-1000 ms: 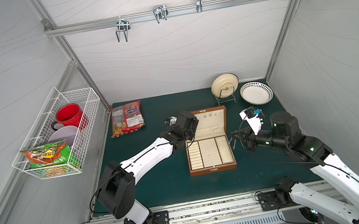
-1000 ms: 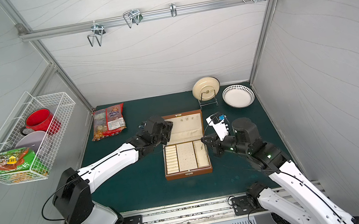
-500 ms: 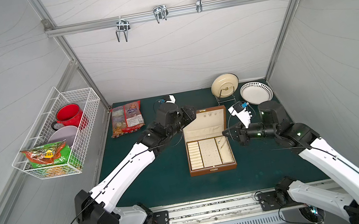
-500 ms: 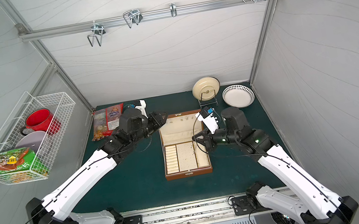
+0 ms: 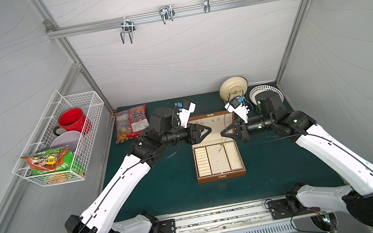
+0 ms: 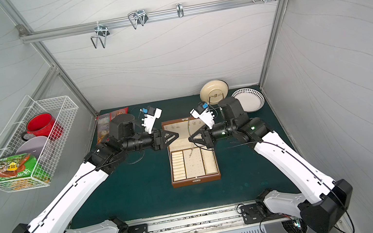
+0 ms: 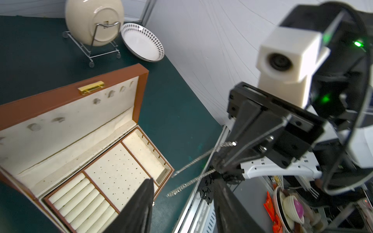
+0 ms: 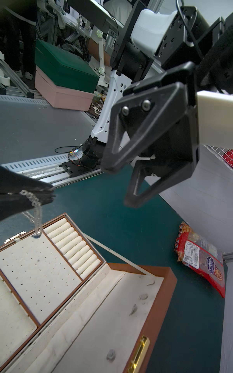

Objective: Put jewelry chain into jewelry box
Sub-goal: Hang the necklace on the jewelry box clasp.

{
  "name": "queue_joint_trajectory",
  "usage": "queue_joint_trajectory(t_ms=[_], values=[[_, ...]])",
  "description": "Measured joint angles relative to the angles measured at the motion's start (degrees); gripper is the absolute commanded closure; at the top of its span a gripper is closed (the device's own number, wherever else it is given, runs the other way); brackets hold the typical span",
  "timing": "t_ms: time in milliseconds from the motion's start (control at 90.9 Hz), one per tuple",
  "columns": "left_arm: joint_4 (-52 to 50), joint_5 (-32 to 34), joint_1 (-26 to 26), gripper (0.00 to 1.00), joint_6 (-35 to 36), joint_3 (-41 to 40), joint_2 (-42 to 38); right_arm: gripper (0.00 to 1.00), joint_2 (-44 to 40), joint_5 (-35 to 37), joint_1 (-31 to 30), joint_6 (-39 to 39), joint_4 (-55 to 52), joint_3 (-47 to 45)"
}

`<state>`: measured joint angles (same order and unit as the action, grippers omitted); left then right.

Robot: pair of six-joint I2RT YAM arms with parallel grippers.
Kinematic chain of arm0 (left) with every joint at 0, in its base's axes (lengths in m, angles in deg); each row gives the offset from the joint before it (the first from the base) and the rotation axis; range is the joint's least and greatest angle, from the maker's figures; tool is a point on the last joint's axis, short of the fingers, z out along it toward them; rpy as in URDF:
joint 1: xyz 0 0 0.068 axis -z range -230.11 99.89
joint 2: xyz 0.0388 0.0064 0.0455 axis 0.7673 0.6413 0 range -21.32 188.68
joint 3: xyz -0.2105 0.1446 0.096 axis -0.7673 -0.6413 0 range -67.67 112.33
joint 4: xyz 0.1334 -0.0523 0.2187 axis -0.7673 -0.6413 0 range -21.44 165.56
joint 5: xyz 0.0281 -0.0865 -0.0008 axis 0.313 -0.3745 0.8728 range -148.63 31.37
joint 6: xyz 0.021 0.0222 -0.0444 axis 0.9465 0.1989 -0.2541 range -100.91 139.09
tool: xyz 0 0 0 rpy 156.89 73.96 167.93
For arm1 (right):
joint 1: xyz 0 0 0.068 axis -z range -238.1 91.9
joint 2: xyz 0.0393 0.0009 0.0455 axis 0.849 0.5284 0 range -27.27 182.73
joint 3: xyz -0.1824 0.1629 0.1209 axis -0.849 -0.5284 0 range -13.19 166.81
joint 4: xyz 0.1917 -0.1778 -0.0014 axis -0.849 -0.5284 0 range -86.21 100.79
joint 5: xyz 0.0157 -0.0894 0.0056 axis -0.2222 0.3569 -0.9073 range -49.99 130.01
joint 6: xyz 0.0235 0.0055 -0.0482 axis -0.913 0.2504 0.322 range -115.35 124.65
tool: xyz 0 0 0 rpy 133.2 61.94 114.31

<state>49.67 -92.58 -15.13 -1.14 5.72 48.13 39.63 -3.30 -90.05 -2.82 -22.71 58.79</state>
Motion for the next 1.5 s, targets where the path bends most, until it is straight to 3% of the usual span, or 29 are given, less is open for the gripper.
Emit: queue_joint_trajectory(t_ms=[286,693,1497], values=[[-0.37,-5.66,0.42,0.51,4.28,-0.9,-1.46,1.0,4.0,-4.66,0.11,-0.68,0.11,3.48],[0.9,-0.66,4.57,0.56,9.35,-1.79,2.64,1.0,4.17,-6.71,0.11,-1.86,0.17,4.24],[16.35,2.45,7.76,0.6,7.74,-7.45,4.46,1.0,3.65,-7.98,0.44,-4.76,1.07,4.26]])
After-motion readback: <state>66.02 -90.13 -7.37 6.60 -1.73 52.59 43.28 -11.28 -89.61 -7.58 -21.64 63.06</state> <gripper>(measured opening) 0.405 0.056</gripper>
